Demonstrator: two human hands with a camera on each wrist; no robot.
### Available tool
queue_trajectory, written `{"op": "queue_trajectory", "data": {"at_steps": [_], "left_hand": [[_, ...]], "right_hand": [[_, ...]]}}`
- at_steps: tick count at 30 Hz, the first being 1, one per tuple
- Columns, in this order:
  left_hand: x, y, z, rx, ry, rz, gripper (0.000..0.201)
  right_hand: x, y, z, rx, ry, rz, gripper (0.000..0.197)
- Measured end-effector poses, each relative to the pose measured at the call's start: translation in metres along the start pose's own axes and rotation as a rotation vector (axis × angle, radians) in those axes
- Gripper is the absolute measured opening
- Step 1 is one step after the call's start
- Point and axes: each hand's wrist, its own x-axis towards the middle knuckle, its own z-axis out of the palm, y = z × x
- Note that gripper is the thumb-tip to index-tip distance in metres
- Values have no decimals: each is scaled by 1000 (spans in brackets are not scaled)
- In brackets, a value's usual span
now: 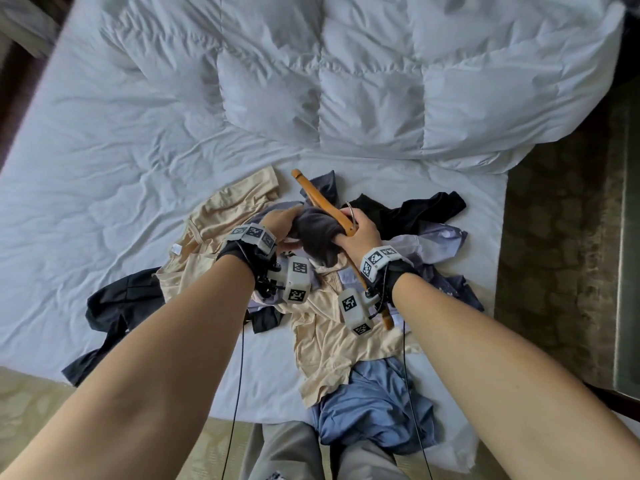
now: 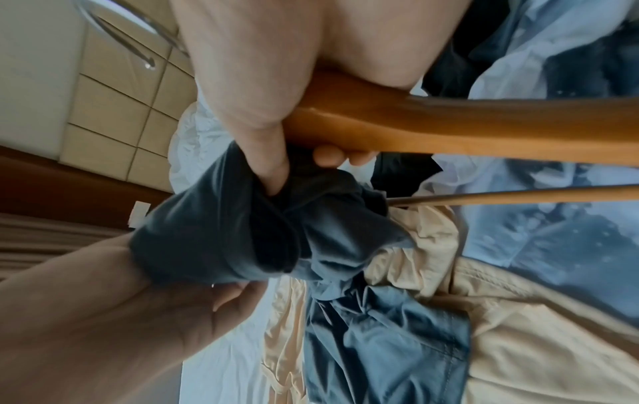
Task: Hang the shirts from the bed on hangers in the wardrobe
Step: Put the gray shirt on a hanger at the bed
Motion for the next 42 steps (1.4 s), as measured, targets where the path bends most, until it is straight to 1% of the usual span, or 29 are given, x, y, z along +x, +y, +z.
{"op": "queue_trajectory", "data": {"at_steps": [1,3,4,7,8,10,11,13,14,16,17,19,21,23,25,27,29,31,34,36,37,39,42], "left_hand": [[-27,9,-5,-45,11,59,24],[-27,14,-8,-108,-53,60,44],[-33,17,-7,-125,-97,80,49],[-70,27,-2,-87,-202,249,34],[-82,33,1,-76,-239,307,42],[-103,46,8,-27,-244,380,70],[-116,54,11,41,-223,427,72],[-137,69,16,215,-120,561,61],[-149,76,17,263,-60,610,52],[-174,89,18,326,37,678,32],[-178,94,16,374,89,703,28],[-198,107,15,482,194,742,26],[-224,119,16,567,267,796,22],[-252,130,17,609,309,844,19],[-278,140,16,635,351,904,22],[-301,152,15,680,429,968,24],[-324,162,12,721,486,1029,22],[-346,171,7,696,500,1080,17],[-376,182,-4,634,478,1185,18],[-392,186,-11,641,467,1232,18],[-399,189,-13,644,450,1260,18],[-412,194,-19,700,417,1281,17],[-433,202,-31,905,440,1222,16]], "right_hand": [[-20,-19,-16,-7,11,-45,50],[-14,-26,-21,1,1,-38,49],[-14,-31,-25,13,5,-49,49],[-32,-60,-49,53,32,-87,43],[-36,-70,-58,61,46,-109,40],[-48,-93,-75,77,67,-151,38],[-55,-102,-82,95,73,-162,36],[-68,-121,-98,126,90,-205,29],[-75,-130,-107,139,103,-217,24],[-92,-148,-125,156,125,-244,23],[-95,-154,-131,145,123,-251,25],[-110,-171,-147,124,134,-285,30],[-126,-188,-164,111,152,-345,34],[-144,-208,-180,75,179,-405,36],[-160,-226,-194,48,198,-454,36],[-175,-244,-205,38,224,-493,35],[-190,-261,-214,50,249,-536,35],[-203,-279,-222,51,280,-573,31],[-221,-304,-230,30,334,-611,24],[-232,-320,-234,20,365,-629,16],[-238,-328,-236,24,376,-637,17],[-251,-342,-237,32,386,-664,22],[-273,-361,-237,24,419,-710,28]]}}
